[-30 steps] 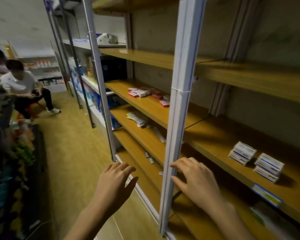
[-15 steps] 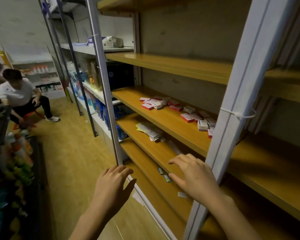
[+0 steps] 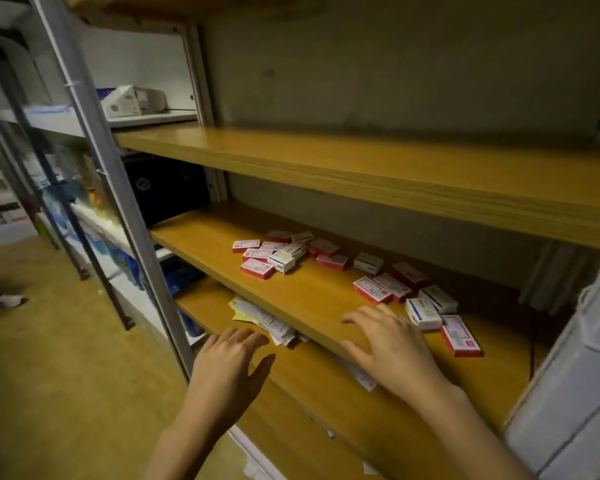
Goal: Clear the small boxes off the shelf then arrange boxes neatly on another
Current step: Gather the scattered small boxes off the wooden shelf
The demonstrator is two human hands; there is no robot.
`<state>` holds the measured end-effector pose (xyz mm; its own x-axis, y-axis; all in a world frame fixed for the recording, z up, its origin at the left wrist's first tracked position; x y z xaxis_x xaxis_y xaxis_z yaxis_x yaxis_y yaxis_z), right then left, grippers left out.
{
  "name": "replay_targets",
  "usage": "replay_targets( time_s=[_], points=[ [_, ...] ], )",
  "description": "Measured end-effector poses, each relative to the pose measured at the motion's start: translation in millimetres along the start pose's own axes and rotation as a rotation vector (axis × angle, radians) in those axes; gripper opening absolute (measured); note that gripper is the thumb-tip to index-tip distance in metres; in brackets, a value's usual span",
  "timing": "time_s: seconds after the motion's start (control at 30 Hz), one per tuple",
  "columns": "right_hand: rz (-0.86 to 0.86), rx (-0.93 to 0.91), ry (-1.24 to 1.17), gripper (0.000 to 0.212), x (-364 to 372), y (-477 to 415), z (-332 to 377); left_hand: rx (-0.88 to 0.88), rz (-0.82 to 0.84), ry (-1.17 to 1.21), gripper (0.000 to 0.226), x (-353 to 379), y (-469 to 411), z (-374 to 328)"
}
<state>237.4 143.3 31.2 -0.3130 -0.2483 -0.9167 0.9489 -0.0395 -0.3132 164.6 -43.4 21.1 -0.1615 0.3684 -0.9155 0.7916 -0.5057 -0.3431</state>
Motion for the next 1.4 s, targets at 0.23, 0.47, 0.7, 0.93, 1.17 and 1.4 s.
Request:
replay_targets(
  time_s=[0.23,0.47,0.7,0.93,1.17,1.4],
  points=[
    [0.03,0.238,0.092,0.043,24,-38,-54,0.107,0.05,0.077,0.026,28,-74,17],
    [0.085,0.478,0.249,0.051,36,-65,-94,0.221,0.088,0.158,0.028,48,-142,45],
    [0.166,0.67,0.311,0.057,41,-79,-106,0.308,0.133,0.215,0.028,57,-192,68],
    [0.169,0.746,0.3,0.053,47,-86,-98,0.365,0.105,0.235,0.023,64,-227,85],
    [0.071,0.806,0.256,0.055,45,-82,-70,0.442,0.246,0.236,0.045,90,-263,77],
    [-0.014,0.863,0.272,0.055,32,-76,-37,0.507,0.362,0.161,0.061,110,-279,70]
  ],
)
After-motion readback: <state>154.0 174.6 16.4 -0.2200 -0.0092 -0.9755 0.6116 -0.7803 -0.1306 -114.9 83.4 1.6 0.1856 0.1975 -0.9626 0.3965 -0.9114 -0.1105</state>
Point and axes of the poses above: each hand's wrist, its own y-axis away from the middle knuckle, its own x-axis out of the palm, z = x × y, the point moved 6 cm from there along -y, towards the middle knuckle, and after that the axes turned 7 degrees about -x, right-handed, at the moved point
